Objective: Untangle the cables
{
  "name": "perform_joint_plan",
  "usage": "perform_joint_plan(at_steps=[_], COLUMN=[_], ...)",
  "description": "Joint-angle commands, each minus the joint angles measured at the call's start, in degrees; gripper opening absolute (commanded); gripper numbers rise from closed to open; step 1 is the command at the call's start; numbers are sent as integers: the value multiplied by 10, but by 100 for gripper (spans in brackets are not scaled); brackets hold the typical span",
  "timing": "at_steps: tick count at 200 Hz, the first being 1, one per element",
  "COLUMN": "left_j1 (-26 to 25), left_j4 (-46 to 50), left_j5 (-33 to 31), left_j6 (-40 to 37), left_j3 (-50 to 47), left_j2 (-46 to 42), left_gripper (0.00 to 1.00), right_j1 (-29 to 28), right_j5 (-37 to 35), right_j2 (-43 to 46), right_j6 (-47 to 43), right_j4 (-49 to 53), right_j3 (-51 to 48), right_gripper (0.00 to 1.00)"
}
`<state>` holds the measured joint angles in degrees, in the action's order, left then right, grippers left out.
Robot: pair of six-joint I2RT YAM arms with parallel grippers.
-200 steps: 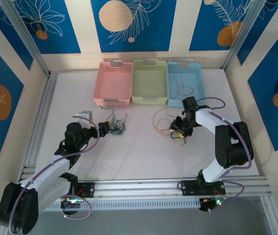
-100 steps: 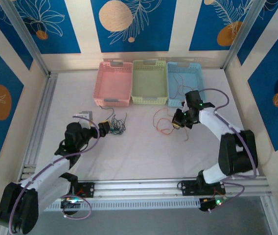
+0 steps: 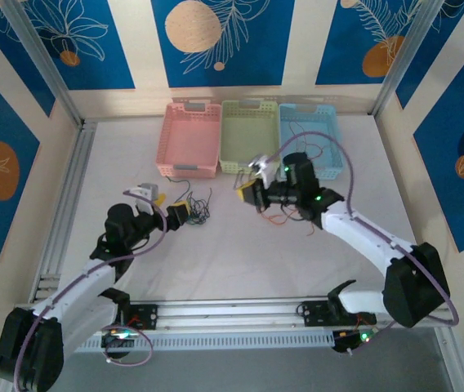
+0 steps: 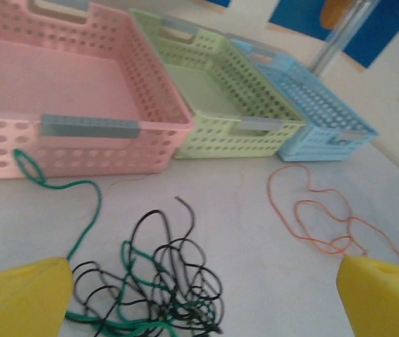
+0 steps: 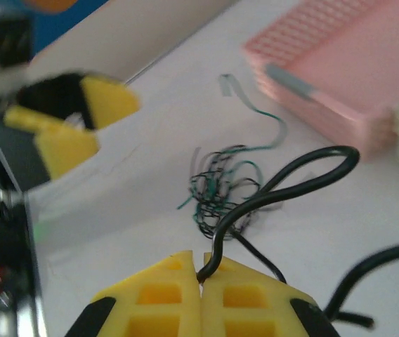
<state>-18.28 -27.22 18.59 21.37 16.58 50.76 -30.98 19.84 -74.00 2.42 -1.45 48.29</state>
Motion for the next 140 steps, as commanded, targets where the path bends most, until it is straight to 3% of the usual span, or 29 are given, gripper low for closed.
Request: perform_joint_plan(at_steps=[1,36,74,114,140], left_j1=[0,0,-4,-31,-62], left_j4=[-33,-56,-94,-90,-23], left_j5=[74,124,199,202,180], left_j6=[9,18,54,46,-8], left_j3=[39,68,103,142,179], left_j2=[3,41,139,193,227], left_gripper=[95,93,87,87,86], right_j1=[-18,-18,-16,-37,-37], right_j5=[9,62,93,73,95], right_j2=[-30,-89,-139,-170,-164], right_j6=[-202,-334,-379,-406,-392], right_j4=[-178,-305,-442,-428,-429], right_j3=[-58,-96,-148,-134,-138], right_gripper=[0,0,0,0,0])
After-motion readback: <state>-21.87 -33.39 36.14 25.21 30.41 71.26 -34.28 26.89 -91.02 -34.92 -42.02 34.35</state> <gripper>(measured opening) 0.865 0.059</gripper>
